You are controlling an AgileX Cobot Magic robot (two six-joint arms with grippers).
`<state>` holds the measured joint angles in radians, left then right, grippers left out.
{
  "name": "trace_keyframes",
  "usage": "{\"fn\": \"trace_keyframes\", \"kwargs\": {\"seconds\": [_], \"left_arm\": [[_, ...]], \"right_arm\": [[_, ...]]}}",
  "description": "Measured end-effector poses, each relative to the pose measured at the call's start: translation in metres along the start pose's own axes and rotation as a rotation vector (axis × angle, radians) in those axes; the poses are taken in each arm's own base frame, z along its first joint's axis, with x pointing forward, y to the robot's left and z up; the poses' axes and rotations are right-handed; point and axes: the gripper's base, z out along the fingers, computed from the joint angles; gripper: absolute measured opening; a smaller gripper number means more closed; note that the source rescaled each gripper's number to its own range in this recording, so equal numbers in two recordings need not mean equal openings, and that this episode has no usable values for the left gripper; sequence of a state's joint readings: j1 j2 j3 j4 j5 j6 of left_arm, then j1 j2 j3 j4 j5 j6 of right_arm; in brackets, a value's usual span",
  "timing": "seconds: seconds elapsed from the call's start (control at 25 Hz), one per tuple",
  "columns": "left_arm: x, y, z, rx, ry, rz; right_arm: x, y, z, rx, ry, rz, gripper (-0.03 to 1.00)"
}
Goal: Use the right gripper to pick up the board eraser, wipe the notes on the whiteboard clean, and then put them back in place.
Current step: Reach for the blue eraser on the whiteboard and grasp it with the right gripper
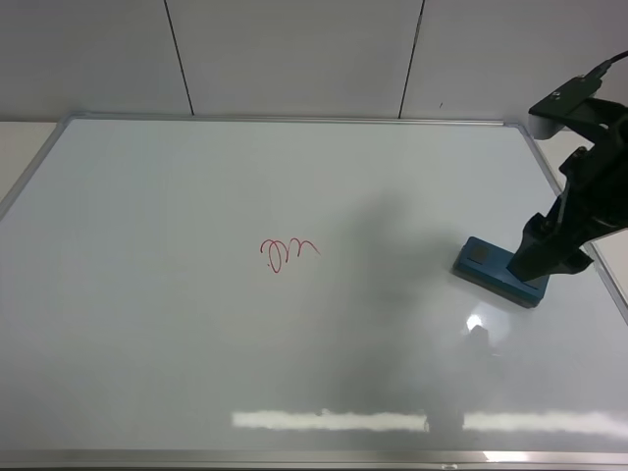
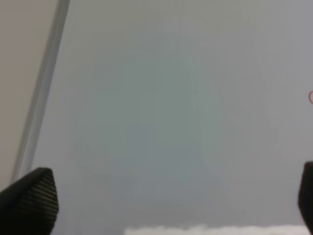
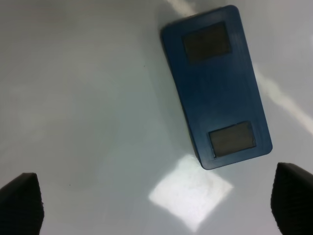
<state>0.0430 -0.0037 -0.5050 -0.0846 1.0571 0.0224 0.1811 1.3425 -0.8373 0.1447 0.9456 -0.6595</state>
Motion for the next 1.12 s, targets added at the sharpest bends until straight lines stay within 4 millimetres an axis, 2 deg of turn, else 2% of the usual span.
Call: {"fn": "trace_keyframes", "kwargs": {"seconds": [0.36,0.68,0.8,1.12], "left_arm": [[0.000,0.000,0.000,0.000,0.000,0.000],[0.000,0.000,0.000,0.000,0.000,0.000],[0.000,0.000,0.000,0.000,0.000,0.000],[0.000,0.000,0.000,0.000,0.000,0.000]], "right_arm": [[0.003,-0.008,0.025,-0.036,0.152,-0.084,0.82],[0.010,-0.022,0.042,0.022,0.299,-0.211,0.82],[0.009,-0.028,0.044,0.070,0.308,-0.261,0.82],[-0.004,-0.037,0.055,0.150,0.205,-0.350,0.82]]}}
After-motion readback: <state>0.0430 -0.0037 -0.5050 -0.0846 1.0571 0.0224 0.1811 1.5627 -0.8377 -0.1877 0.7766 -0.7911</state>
